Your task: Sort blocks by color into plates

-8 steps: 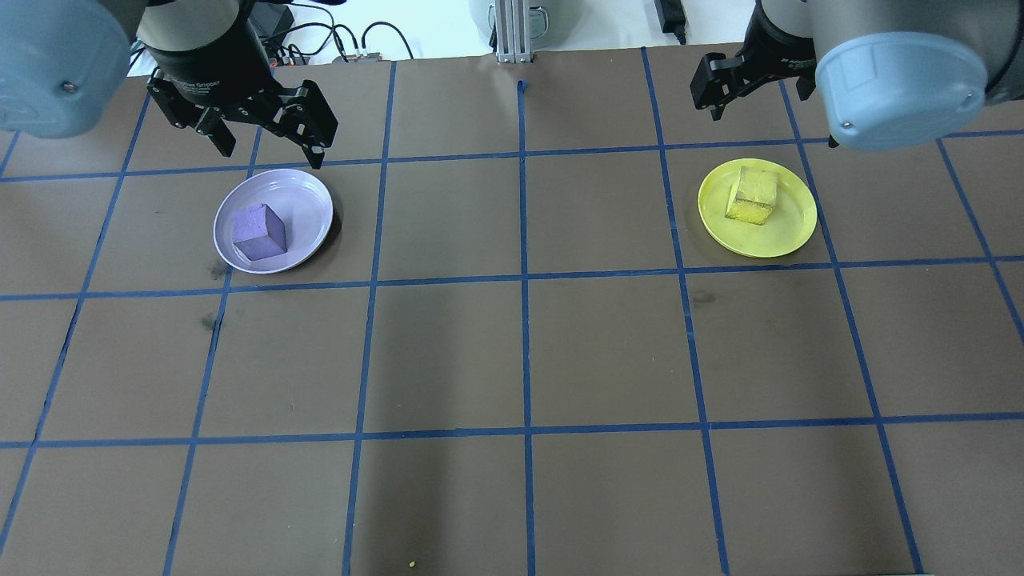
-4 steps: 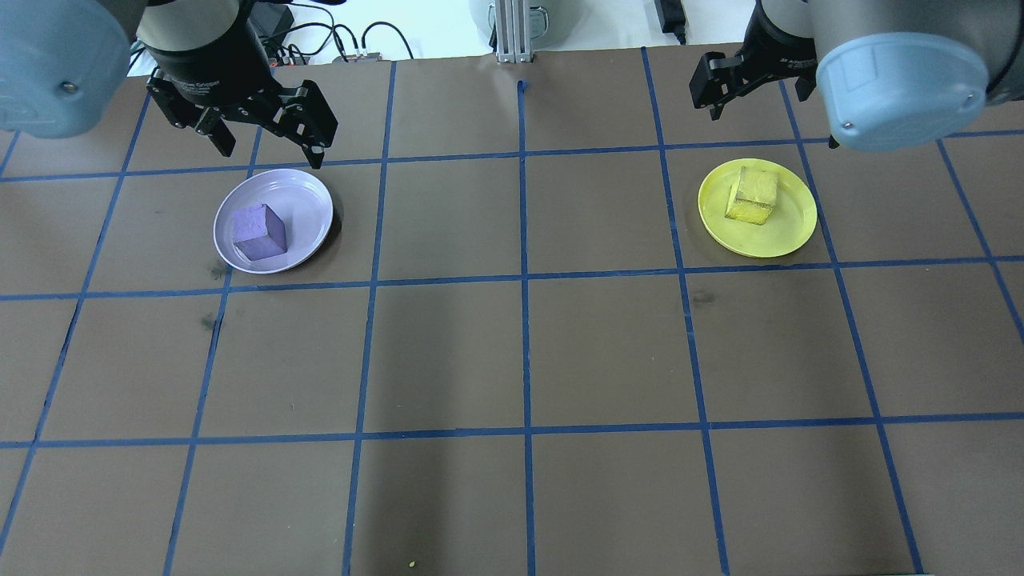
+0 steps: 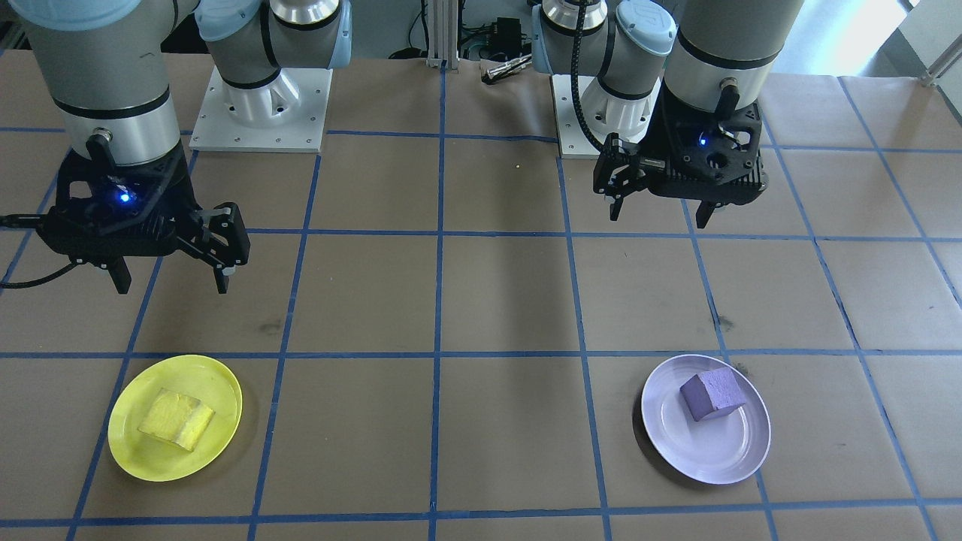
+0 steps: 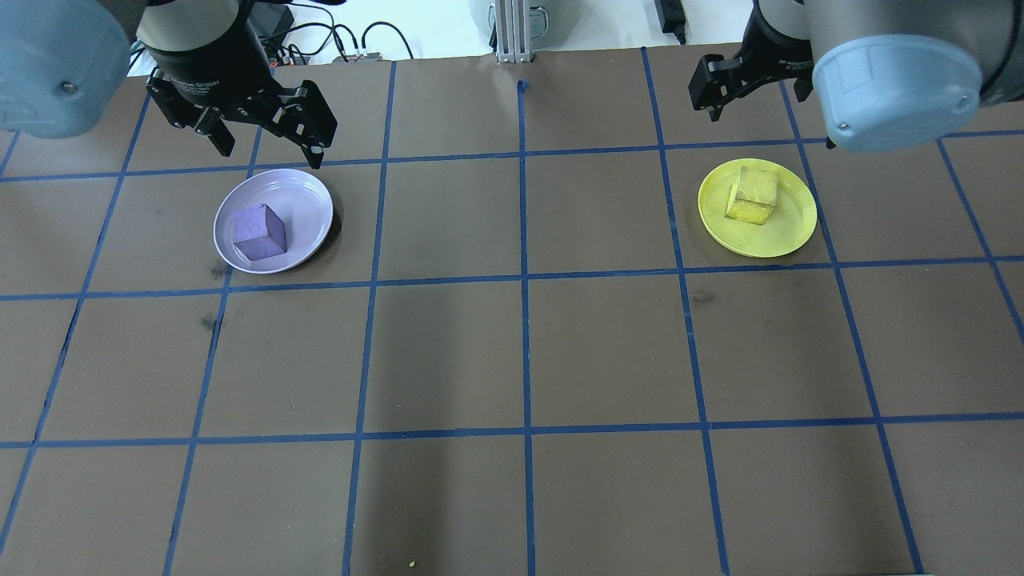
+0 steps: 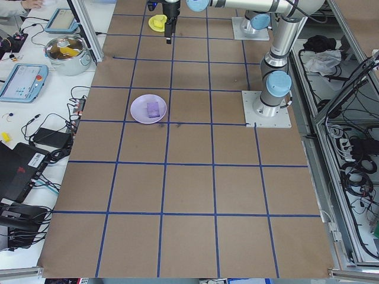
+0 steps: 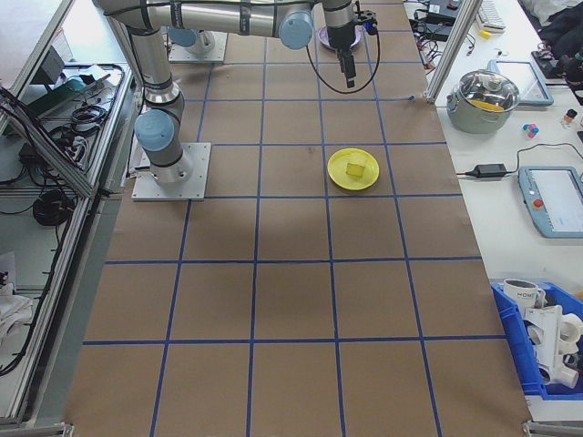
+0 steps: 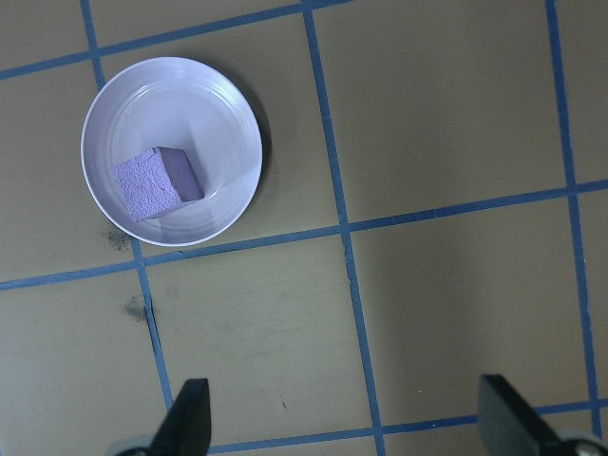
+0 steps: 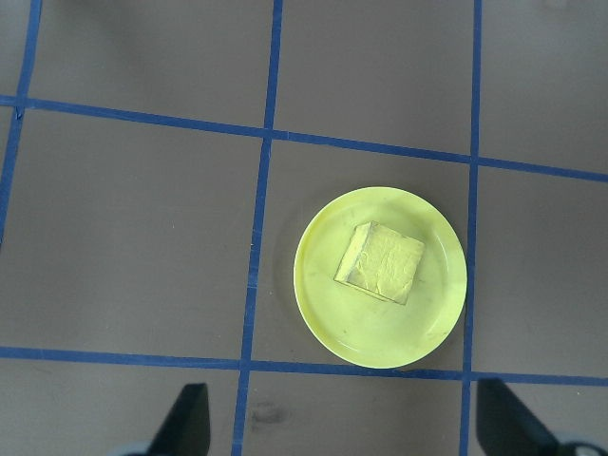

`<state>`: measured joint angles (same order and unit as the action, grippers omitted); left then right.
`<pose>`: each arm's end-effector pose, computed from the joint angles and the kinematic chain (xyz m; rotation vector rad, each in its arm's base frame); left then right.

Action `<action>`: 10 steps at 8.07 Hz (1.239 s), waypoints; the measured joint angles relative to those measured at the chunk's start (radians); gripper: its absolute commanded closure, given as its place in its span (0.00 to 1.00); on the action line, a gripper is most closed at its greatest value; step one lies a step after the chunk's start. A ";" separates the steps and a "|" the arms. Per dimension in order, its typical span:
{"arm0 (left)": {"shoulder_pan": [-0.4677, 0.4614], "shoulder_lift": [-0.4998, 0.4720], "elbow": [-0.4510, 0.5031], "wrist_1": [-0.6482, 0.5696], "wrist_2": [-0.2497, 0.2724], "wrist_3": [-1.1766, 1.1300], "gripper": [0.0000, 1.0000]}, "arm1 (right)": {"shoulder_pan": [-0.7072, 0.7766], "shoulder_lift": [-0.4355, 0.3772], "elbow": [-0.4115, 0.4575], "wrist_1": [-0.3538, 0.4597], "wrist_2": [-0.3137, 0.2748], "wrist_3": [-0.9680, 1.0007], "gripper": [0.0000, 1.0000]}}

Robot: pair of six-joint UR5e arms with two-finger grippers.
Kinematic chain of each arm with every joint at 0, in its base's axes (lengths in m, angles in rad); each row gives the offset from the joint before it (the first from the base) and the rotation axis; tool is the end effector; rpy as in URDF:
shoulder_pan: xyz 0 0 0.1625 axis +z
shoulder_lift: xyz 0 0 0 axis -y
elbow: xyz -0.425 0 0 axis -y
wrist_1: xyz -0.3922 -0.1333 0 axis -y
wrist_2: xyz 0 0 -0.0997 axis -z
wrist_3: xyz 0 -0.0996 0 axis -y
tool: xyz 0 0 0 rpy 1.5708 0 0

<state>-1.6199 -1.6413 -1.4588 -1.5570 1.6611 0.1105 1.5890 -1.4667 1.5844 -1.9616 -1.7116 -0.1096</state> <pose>-0.1500 -0.5201 0.5092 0.2392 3.0392 -0.0800 0.1294 -0.5540 0.4711 0.1606 -2.9590 0.3972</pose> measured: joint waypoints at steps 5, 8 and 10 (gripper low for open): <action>0.000 0.000 0.000 -0.001 0.000 0.000 0.00 | -0.001 0.003 0.000 -0.003 -0.002 0.009 0.00; 0.000 0.001 0.000 -0.001 0.000 0.000 0.00 | -0.002 0.003 0.003 0.000 -0.011 -0.006 0.00; 0.000 0.001 -0.001 -0.002 0.000 0.000 0.00 | -0.003 0.001 0.003 0.003 -0.012 -0.068 0.00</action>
<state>-1.6199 -1.6399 -1.4595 -1.5585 1.6613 0.1104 1.5864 -1.4655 1.5873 -1.9591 -1.7240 -0.1774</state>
